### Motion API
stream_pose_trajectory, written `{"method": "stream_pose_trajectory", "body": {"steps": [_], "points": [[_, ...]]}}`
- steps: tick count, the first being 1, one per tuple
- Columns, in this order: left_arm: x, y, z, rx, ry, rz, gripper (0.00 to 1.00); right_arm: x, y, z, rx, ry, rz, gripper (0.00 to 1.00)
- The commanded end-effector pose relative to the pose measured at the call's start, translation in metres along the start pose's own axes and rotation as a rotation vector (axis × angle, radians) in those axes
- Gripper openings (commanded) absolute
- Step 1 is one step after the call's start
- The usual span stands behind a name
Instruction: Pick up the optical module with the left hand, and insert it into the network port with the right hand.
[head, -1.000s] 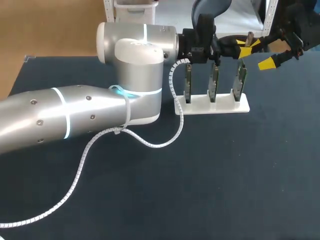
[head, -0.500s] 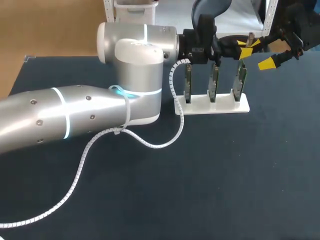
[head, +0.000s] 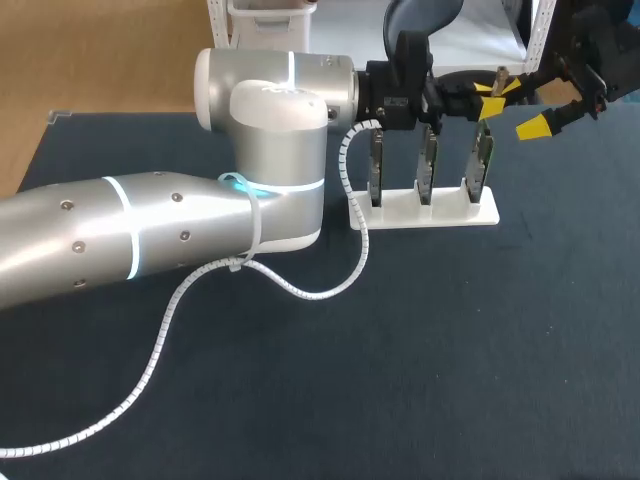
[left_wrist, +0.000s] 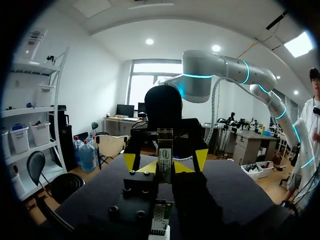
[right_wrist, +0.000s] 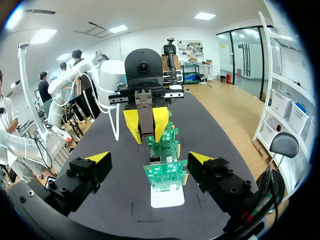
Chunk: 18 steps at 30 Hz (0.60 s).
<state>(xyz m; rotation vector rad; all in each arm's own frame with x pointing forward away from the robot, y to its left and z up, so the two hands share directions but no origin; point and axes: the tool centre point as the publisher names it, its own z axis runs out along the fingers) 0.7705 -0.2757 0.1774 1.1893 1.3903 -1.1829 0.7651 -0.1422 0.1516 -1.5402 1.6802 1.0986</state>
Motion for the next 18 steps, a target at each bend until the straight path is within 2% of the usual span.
{"method": "stream_pose_trajectory", "body": {"steps": [1, 12, 18], "points": [[0.002, -0.004, -0.002, -0.015, -0.005, -0.004, 0.00, 0.000, 0.003, 0.001, 0.007, 0.000, -0.002, 1.00], [0.003, -0.003, -0.002, -0.019, -0.004, -0.016, 0.00, 0.000, 0.003, 0.001, 0.007, 0.000, -0.002, 1.00], [0.003, -0.003, -0.002, -0.019, -0.004, -0.016, 0.00, -0.018, 0.002, -0.011, 0.063, -0.004, -0.035, 1.00]]}}
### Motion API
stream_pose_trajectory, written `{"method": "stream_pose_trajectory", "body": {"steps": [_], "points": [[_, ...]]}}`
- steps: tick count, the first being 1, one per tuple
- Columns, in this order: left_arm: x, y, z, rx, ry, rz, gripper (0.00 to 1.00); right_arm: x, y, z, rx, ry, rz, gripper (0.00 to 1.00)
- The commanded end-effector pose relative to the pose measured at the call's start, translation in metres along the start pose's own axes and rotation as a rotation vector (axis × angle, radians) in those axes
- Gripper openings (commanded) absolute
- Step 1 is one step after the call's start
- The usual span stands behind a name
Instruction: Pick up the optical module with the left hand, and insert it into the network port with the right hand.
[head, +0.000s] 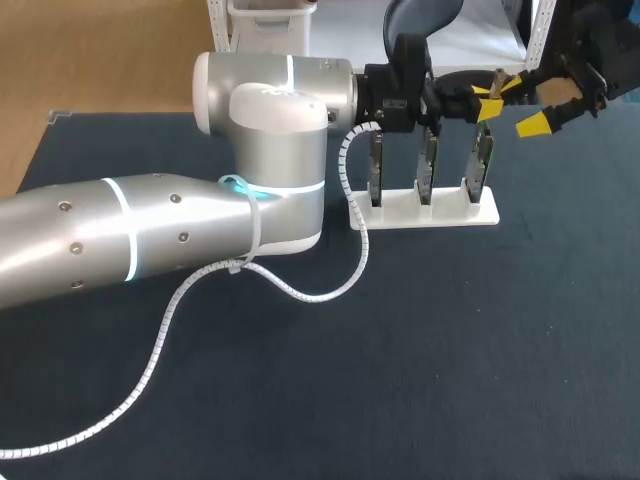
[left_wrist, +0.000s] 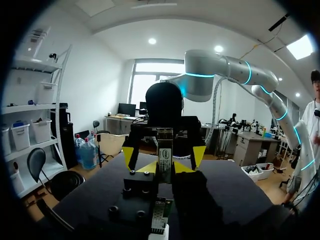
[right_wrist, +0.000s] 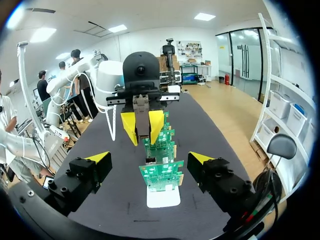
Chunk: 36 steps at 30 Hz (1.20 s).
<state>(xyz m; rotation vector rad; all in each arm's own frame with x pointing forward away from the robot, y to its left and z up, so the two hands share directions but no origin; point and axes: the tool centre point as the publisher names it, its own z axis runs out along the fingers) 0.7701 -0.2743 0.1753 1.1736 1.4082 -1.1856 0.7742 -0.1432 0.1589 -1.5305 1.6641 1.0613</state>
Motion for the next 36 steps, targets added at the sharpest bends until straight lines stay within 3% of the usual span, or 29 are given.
{"method": "stream_pose_trajectory", "body": {"steps": [1, 11, 36], "points": [[0.001, -0.003, -0.001, -0.008, -0.005, 0.001, 0.00, -0.015, 0.008, -0.007, 0.040, -0.001, -0.018, 1.00], [0.001, -0.003, -0.001, -0.008, -0.005, 0.001, 0.00, -0.049, 0.006, -0.010, 0.048, -0.056, -0.078, 1.00], [0.001, -0.003, -0.001, -0.008, -0.005, 0.001, 0.00, -0.060, 0.012, 0.005, 0.028, -0.061, -0.080, 1.00]]}}
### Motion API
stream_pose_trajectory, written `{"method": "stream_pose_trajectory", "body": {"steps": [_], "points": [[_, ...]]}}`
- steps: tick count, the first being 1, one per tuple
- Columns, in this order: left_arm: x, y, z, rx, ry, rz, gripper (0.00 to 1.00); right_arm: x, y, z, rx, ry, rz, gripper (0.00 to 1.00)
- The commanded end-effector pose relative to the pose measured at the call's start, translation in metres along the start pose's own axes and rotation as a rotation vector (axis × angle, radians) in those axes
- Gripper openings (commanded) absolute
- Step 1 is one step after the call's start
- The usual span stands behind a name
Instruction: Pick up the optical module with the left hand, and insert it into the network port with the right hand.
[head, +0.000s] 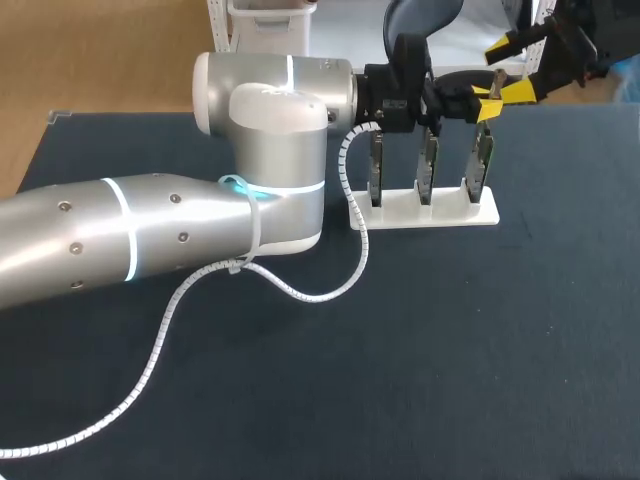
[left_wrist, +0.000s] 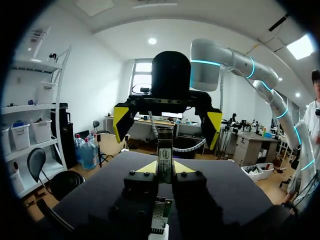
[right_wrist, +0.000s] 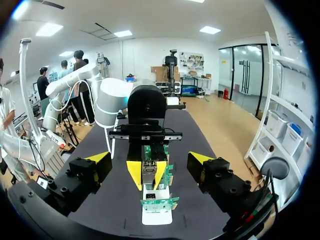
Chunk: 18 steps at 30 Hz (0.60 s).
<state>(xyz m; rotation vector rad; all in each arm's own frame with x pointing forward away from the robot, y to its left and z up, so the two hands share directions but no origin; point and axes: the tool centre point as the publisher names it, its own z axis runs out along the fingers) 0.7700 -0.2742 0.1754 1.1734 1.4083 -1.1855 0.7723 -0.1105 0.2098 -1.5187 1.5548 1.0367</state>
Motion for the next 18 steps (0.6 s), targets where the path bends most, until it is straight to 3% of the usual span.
{"method": "stream_pose_trajectory", "body": {"steps": [1, 2, 18], "points": [[0.0012, -0.0026, -0.0008, -0.008, -0.005, 0.001, 0.00, -0.0003, 0.0028, 0.0005, 0.007, 0.006, -0.004, 0.27], [0.0012, -0.0026, -0.0008, -0.008, -0.005, 0.001, 0.00, 0.0001, 0.0032, 0.0004, 0.004, 0.006, -0.014, 0.00], [0.0012, -0.0026, -0.0008, -0.008, -0.005, 0.001, 0.00, 0.0024, 0.0025, 0.0012, 0.003, 0.020, -0.012, 0.00]]}}
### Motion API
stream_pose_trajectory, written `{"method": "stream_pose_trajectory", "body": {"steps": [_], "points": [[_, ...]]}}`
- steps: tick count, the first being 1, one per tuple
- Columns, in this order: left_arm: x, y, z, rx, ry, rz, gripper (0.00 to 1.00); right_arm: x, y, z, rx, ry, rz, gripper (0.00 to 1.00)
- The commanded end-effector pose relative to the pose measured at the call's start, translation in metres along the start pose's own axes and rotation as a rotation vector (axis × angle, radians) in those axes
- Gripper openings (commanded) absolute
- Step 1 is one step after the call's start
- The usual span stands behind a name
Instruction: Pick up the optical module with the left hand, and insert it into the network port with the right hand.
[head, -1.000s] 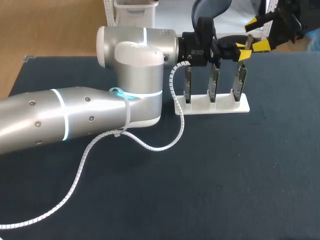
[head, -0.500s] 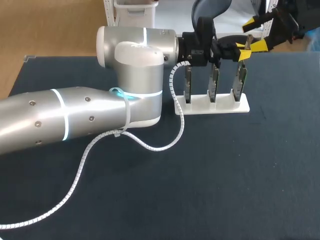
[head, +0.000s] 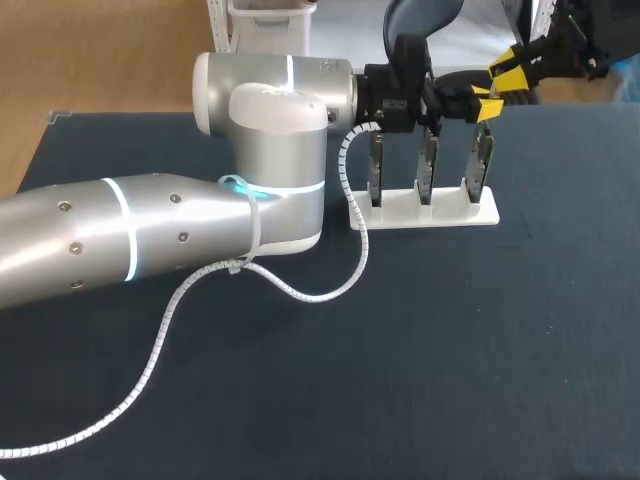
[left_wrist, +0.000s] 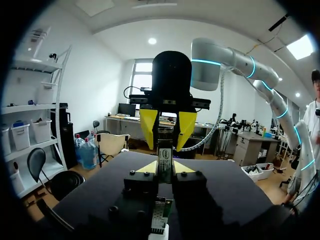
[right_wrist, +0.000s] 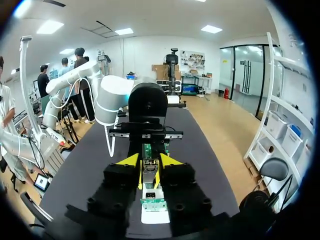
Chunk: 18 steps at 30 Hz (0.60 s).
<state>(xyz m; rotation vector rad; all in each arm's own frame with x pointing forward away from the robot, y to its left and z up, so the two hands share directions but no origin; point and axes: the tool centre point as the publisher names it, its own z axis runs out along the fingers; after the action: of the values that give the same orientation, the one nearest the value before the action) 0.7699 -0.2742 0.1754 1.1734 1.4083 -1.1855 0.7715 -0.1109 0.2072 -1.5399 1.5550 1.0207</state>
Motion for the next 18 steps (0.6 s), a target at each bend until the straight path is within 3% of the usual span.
{"method": "stream_pose_trajectory", "body": {"steps": [1, 4, 6, 14, 18], "points": [[0.0012, -0.0026, -0.0008, -0.008, -0.005, 0.001, 0.00, -0.0001, 0.0018, 0.0005, 0.004, 0.002, 0.000, 0.00], [0.0012, -0.0026, -0.0008, -0.008, -0.005, 0.001, 0.00, 0.0001, 0.0013, 0.0005, 0.003, 0.000, 0.000, 0.00], [0.0012, -0.0026, -0.0008, -0.008, -0.005, 0.001, 1.00, 0.0001, 0.0008, 0.0007, 0.004, 0.000, 0.001, 0.00], [0.0013, -0.0017, -0.0013, -0.012, -0.003, 0.000, 1.00, 0.0007, -0.0009, 0.0003, 0.009, 0.000, 0.003, 0.00], [0.0003, -0.0010, -0.0036, -0.027, 0.052, -0.002, 1.00, 0.0005, -0.0024, -0.0004, 0.014, -0.002, 0.003, 0.00]]}}
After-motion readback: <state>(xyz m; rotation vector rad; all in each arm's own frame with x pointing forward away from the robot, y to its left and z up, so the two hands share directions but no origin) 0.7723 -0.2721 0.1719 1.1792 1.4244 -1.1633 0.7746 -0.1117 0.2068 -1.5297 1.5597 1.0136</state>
